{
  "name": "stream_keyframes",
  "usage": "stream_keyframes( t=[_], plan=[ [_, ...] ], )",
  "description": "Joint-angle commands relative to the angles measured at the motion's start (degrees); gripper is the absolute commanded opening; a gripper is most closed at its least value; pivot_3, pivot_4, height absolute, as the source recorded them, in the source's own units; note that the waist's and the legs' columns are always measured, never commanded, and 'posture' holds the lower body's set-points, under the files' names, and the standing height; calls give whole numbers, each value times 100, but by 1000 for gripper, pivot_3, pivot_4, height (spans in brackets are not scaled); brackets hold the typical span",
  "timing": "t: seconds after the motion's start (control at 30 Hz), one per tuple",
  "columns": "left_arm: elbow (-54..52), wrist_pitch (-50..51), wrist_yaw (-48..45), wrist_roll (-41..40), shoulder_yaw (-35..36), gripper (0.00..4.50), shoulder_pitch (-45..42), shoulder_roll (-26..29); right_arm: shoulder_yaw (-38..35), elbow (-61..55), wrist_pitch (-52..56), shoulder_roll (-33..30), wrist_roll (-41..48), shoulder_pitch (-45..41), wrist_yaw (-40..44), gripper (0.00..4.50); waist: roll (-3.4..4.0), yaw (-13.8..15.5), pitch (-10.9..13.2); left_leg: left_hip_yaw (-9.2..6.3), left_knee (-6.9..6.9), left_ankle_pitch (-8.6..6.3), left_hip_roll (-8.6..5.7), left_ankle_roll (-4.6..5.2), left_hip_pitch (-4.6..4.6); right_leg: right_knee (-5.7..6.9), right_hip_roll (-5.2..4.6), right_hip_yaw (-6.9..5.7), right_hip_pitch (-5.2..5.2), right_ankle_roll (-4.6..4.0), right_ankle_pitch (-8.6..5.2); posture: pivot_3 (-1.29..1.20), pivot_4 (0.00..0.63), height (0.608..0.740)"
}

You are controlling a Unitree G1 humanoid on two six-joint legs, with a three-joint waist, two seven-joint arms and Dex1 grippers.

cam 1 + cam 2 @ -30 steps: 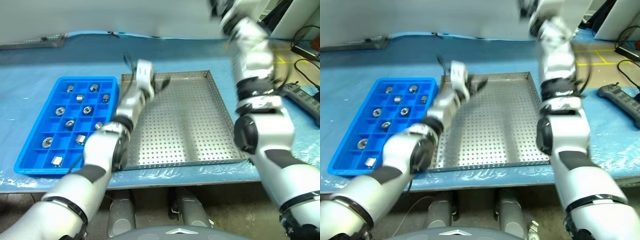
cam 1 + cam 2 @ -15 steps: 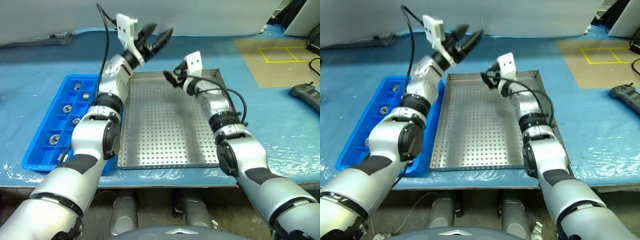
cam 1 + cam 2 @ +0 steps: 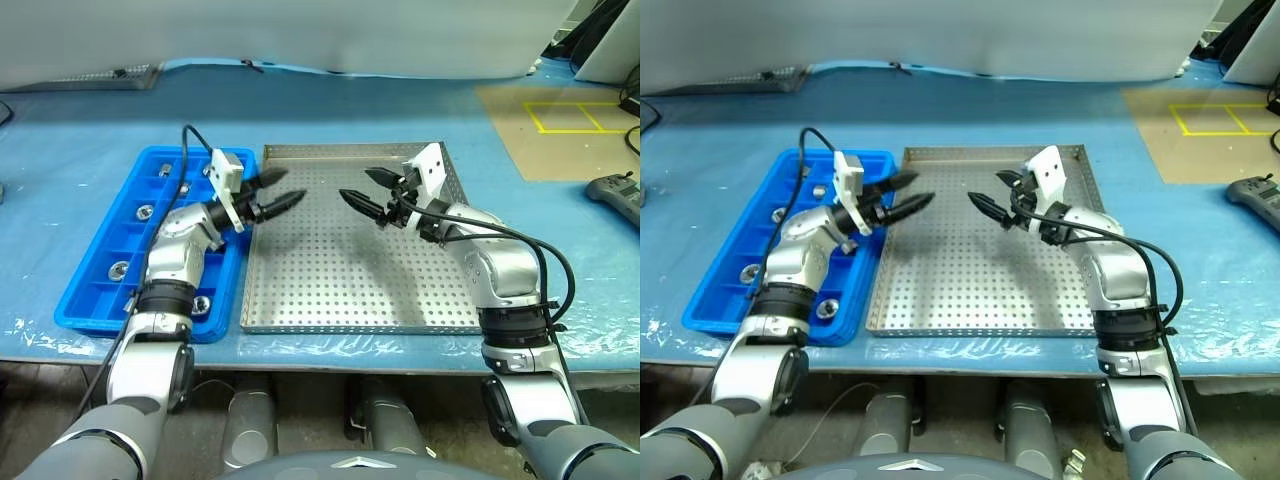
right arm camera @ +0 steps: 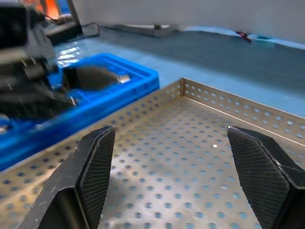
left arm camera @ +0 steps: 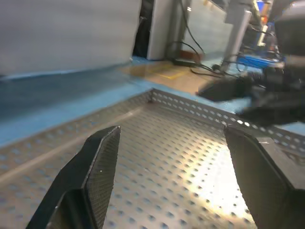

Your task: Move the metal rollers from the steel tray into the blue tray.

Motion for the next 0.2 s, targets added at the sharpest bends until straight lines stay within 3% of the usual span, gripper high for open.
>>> stream_keyframes(
  t=[0.03, 0.2],
  plan=[
    [-615, 32, 226, -132, -70, 3682, -41, -70, -109, -491, 49, 2, 143, 65, -250, 3895, -1, -2, 0, 0, -3, 3, 1, -5, 0, 0, 0, 0, 1, 29, -13, -118, 150, 740],
    [-838, 128, 383, -172, -147, 3682, 13, -131, -24, -470, -193, -87, -60, 106, -486, 3895, -2, -58, -1, 0, -4, 11, -3, -16, 4, -7, 0, 3, 5, 44, -10, -138, 150, 740]
  ],
)
